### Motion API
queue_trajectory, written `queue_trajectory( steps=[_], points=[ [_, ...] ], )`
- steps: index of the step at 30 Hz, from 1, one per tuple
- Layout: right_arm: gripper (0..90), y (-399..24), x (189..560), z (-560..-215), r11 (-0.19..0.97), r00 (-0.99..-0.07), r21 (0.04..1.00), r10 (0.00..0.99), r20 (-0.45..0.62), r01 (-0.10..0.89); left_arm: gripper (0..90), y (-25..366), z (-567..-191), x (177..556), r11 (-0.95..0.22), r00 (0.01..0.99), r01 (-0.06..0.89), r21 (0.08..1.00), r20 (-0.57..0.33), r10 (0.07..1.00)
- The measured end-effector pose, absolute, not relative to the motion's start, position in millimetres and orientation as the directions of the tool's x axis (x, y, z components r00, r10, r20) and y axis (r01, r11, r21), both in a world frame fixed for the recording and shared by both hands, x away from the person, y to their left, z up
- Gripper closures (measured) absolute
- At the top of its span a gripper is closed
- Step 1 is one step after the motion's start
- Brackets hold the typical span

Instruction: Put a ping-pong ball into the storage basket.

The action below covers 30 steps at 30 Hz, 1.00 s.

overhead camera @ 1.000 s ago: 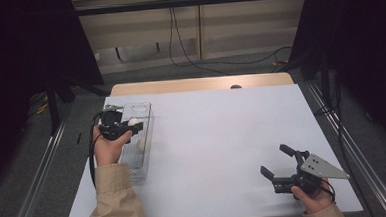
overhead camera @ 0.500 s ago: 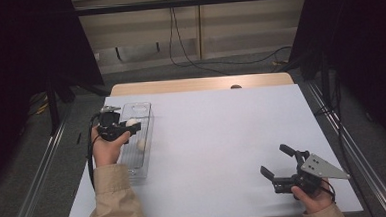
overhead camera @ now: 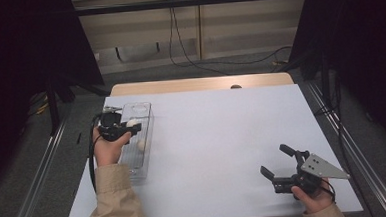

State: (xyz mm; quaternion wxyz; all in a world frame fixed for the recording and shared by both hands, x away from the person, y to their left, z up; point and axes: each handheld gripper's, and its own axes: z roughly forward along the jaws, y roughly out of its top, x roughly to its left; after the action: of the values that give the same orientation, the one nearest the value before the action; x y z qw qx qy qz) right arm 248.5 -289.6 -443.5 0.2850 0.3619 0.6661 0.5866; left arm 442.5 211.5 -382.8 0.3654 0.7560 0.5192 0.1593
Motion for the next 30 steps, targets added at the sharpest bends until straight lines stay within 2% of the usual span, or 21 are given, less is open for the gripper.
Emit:
queue_trajectory(
  steps=[15, 17, 18, 26, 30],
  points=[
    [2.6, -289.6, 248.5, -443.2, 0.048, -0.577, 0.988, 0.815, 0.046, 0.146, 50.6, 216.0, -385.7, 439.6, -0.173, 0.389, 0.676, 0.716, -0.148, 0.909],
    [2.6, -289.8, 248.3, -443.1, 0.048, -0.577, 0.988, 0.815, 0.046, 0.146, 47.6, 217.4, -386.2, 439.9, -0.162, 0.378, 0.680, 0.715, -0.152, 0.913],
    [2.6, -289.9, 248.4, -443.1, 0.048, -0.577, 0.988, 0.815, 0.045, 0.145, 42.5, 217.7, -386.6, 440.1, -0.160, 0.374, 0.683, 0.713, -0.153, 0.915],
    [2.6, -290.0, 248.6, -443.2, 0.048, -0.575, 0.988, 0.817, 0.045, 0.145, 38.9, 216.6, -383.6, 436.9, -0.162, 0.382, 0.670, 0.724, -0.149, 0.912],
    [2.6, -290.1, 248.4, -443.0, 0.047, -0.576, 0.988, 0.816, 0.046, 0.144, 34.1, 217.5, -380.9, 433.4, -0.153, 0.379, 0.660, 0.735, -0.150, 0.913]
  ],
)
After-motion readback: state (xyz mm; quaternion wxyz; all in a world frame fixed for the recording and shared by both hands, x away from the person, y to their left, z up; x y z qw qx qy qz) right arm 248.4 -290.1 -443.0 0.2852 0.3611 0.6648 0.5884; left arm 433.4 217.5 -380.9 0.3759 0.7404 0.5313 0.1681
